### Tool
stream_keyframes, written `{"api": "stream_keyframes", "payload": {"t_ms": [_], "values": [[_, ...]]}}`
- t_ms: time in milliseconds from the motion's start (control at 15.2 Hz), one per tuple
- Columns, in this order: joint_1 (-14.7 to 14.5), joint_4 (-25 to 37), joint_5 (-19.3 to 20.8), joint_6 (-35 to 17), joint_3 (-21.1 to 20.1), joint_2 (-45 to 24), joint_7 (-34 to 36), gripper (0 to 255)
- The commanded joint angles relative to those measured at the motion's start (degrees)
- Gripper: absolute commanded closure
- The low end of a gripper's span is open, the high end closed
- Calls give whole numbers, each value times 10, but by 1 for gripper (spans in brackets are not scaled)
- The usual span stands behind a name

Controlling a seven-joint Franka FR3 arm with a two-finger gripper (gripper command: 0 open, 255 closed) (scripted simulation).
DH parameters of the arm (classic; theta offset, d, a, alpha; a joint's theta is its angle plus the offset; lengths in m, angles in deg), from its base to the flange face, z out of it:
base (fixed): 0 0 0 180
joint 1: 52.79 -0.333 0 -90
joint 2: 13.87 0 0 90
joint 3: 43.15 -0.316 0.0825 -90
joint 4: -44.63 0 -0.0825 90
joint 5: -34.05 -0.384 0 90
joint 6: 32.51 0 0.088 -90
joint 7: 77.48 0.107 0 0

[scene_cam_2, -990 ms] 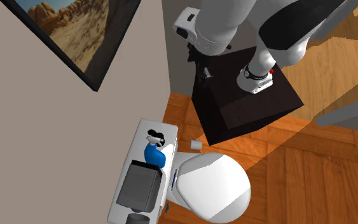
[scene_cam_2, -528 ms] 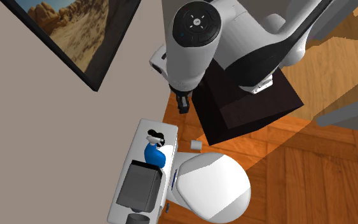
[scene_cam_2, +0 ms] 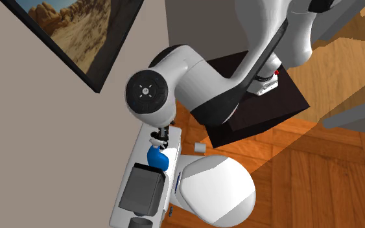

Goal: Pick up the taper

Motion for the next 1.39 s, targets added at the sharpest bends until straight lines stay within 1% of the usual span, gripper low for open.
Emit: {"api": "stream_keyframes", "payload": {"t_ms": [0, 198, 264, 726, 858, 924, 1320], "values": [[-15, 55, 15, 14, 5, -55, 24, 0], [-43, 161, 34, 47, 17, -145, 49, 0], [-50, 186, 37, 56, 20, -164, 53, 0], [-46, 146, 42, 9, 23, -173, 63, 0], [-46, 143, 42, 5, 23, -174, 64, 0], [-46, 143, 42, 5, 23, -174, 64, 255], [-46, 141, 42, 4, 23, -173, 65, 255]]}}
